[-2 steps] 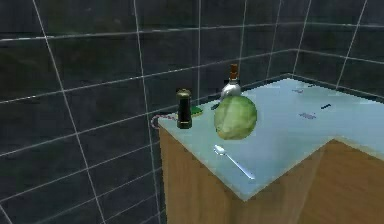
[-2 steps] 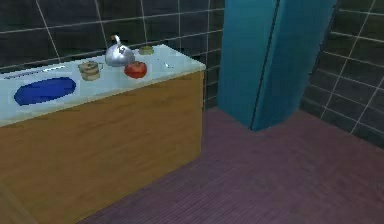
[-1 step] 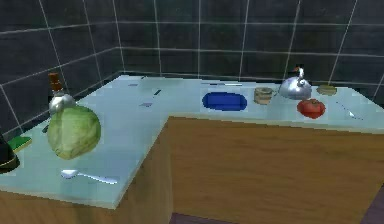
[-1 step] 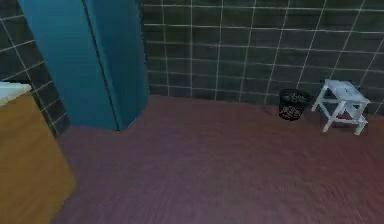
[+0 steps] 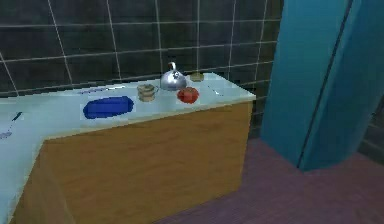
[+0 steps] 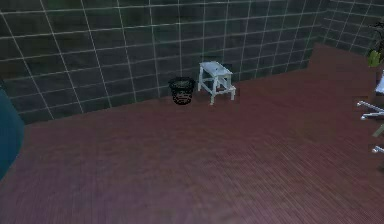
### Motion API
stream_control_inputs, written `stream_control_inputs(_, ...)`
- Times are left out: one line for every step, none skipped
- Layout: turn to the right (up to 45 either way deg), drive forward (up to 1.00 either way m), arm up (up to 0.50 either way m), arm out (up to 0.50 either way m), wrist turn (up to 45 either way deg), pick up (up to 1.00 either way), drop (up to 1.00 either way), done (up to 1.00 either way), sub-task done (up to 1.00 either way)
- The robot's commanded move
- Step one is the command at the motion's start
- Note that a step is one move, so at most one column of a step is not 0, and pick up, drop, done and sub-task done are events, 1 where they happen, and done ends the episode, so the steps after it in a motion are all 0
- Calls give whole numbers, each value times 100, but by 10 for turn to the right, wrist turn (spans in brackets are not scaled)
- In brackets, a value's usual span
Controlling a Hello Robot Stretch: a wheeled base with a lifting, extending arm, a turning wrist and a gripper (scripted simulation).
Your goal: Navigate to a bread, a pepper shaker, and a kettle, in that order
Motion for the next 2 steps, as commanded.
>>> stream_control_inputs(0,45,0,0,0,0,0,0,0)
stream_control_inputs(0,0,0,0,0,0,0,100,0)
